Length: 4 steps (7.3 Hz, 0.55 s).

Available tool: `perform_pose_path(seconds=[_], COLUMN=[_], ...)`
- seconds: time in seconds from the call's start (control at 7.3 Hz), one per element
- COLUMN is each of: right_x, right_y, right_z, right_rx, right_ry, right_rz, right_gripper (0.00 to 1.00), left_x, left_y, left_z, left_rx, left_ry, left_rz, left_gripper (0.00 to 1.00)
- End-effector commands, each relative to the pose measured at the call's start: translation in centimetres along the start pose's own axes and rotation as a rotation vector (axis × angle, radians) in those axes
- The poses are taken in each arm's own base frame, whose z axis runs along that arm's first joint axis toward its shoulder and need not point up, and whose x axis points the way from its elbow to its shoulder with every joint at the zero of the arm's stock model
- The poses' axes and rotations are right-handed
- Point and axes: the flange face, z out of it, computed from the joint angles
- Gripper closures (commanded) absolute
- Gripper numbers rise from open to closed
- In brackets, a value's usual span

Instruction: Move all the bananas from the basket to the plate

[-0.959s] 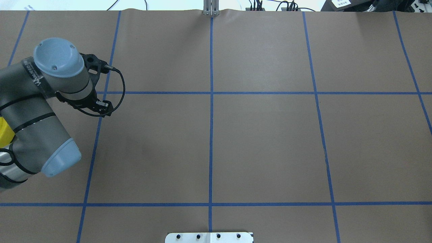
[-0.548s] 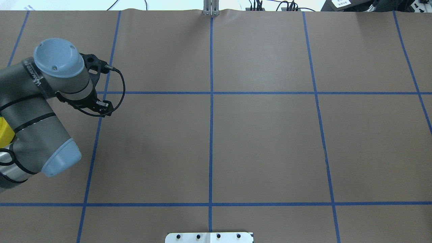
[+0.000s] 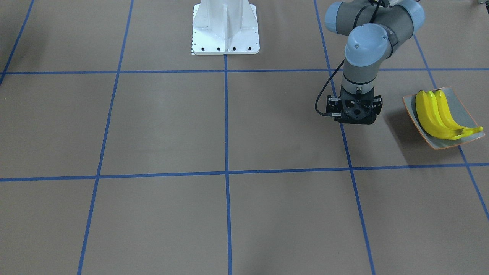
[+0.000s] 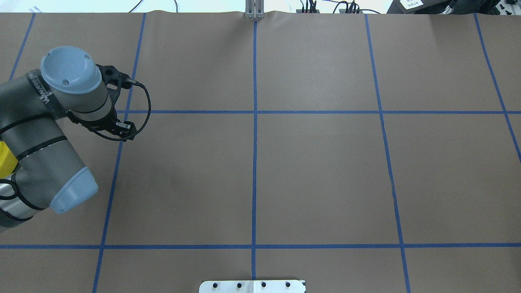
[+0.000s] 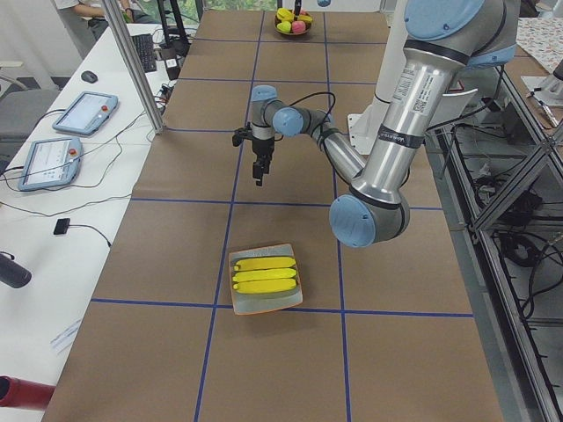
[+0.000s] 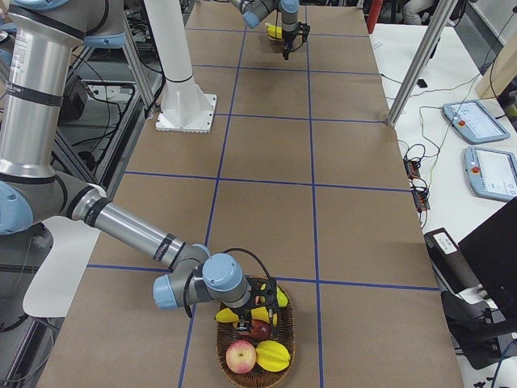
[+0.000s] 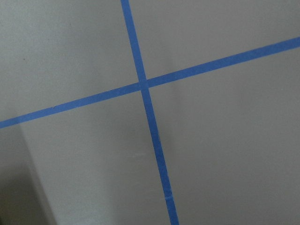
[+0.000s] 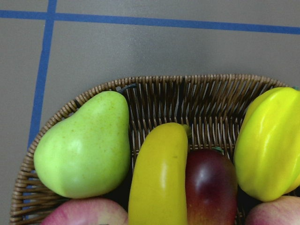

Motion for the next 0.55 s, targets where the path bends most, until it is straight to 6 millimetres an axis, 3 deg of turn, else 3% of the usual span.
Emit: perform_pose_path(seconds=[0.0,0.27,0.41], right_x=[0.0,-0.5,0.7], right_y=[0.4,0.0,0.3], right_z=[0.2,-0.8,-2.4], right_rx=[-0.010,-0.004,0.038], right_ry=[-0.025,-0.113,-0.122], right_rz=[0.003,0.006,0.037], right_gripper=[1.00,1.00,1.00], left_x=[0.0,0.0,0.1], left_y=[0.0,0.1,0.1], left_z=[0.0,-0.2,-0.2], left_rx=[0.000,0.002,0.003], left_ry=[0.000,0.004,0.005], left_rz=[0.000,0.000,-0.006], left_gripper=[0.11,0.11,0.11])
